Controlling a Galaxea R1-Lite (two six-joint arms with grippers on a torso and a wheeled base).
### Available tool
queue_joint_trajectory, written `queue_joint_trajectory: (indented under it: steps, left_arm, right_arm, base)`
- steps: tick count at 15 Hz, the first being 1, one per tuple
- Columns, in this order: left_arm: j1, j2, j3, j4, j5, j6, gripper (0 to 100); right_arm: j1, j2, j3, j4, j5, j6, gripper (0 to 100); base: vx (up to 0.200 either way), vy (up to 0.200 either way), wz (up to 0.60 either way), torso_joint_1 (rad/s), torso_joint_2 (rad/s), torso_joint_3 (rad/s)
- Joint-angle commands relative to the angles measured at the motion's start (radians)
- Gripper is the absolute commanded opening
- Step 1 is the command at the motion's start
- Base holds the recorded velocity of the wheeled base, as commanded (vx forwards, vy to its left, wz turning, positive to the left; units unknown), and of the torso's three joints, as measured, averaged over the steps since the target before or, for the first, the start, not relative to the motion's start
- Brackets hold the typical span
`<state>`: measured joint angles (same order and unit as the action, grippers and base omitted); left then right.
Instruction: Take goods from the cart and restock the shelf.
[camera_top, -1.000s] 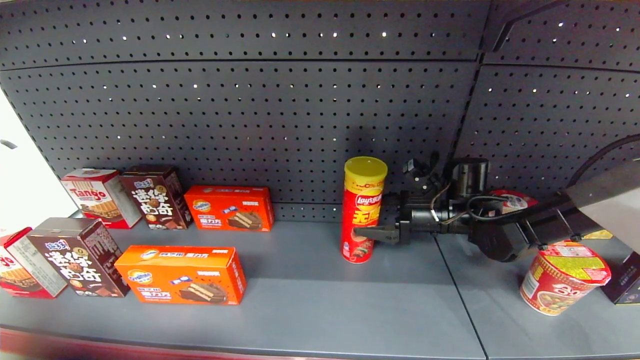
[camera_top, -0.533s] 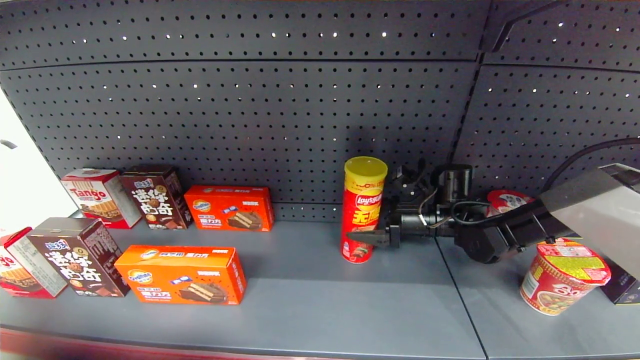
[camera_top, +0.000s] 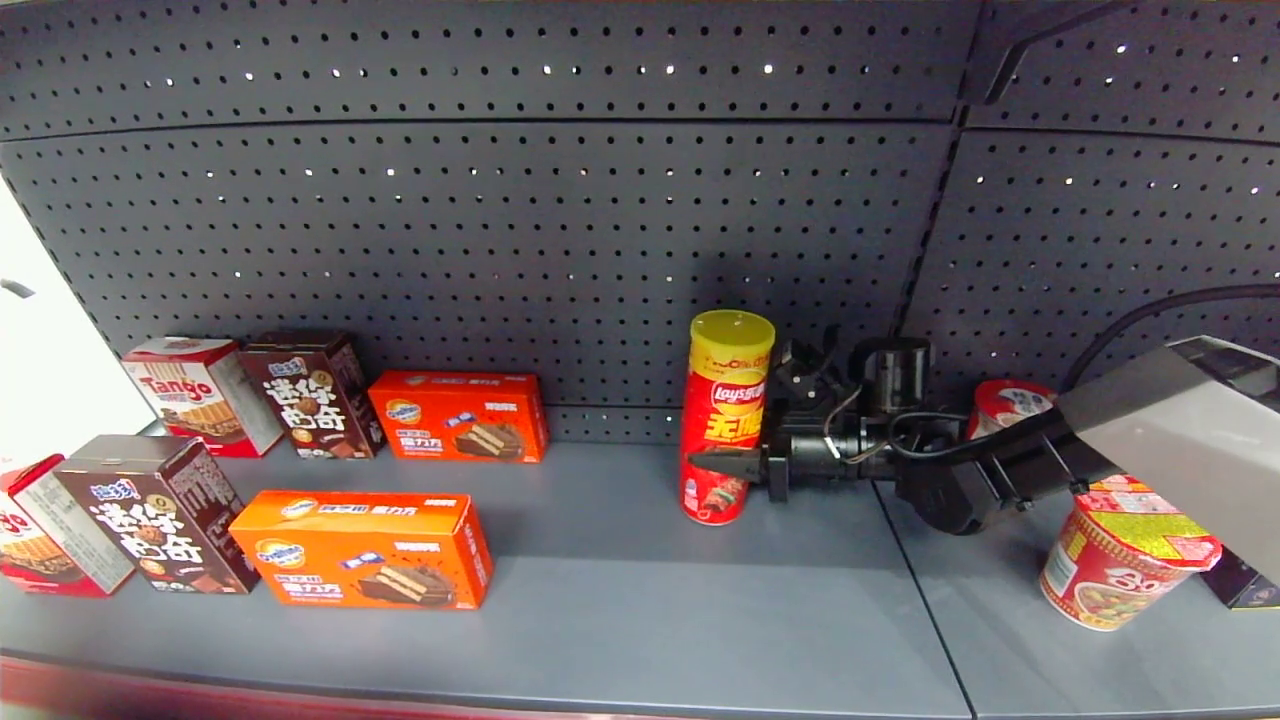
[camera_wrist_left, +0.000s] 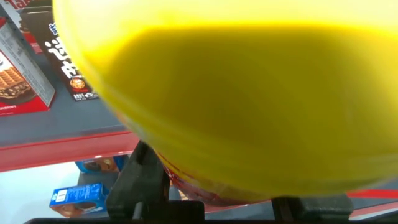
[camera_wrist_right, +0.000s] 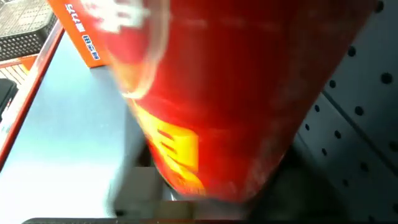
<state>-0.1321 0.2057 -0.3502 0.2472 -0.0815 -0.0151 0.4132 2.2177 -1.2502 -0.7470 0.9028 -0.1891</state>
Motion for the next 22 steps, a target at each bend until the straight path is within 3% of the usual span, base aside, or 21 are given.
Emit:
queue_joint_trajectory:
  steps: [1, 8, 13, 16, 22]
  left_arm:
    - [0.000, -0.002, 0.002, 0.000, 0.000, -0.002, 0]
    - [-0.001, -0.048, 0.033, 0.000, -0.001, 0.000, 0]
    - [-0.001, -0.065, 0.020, -0.003, -0.001, 0.000, 0]
    - [-0.001, -0.065, 0.013, -0.003, 0.000, -0.002, 0]
    - [0.005, -0.063, 0.002, -0.002, 0.014, 0.000, 0]
  right_arm:
    - [0.009, -0.026, 0.015, 0.000, -0.001, 0.000, 0]
    - [0.049, -0.222, 0.187, 0.003, -0.122, 0.000, 0]
    - [0.150, -0.409, 0.339, 0.008, -0.309, 0.088, 0]
    - [0.167, -0.492, 0.445, -0.012, -0.395, 0.085, 0]
    - [0.168, -0.605, 0.649, -0.087, -0.426, 0.091, 0]
  base:
    - [0.000, 0.000, 0.00, 0.000, 0.00, 0.000]
    - [0.000, 0.000, 0.00, 0.000, 0.00, 0.000]
    - [0.000, 0.000, 0.00, 0.000, 0.00, 0.000]
    - [0.000, 0.000, 0.00, 0.000, 0.00, 0.000]
    - [0.000, 0.000, 0.00, 0.000, 0.00, 0.000]
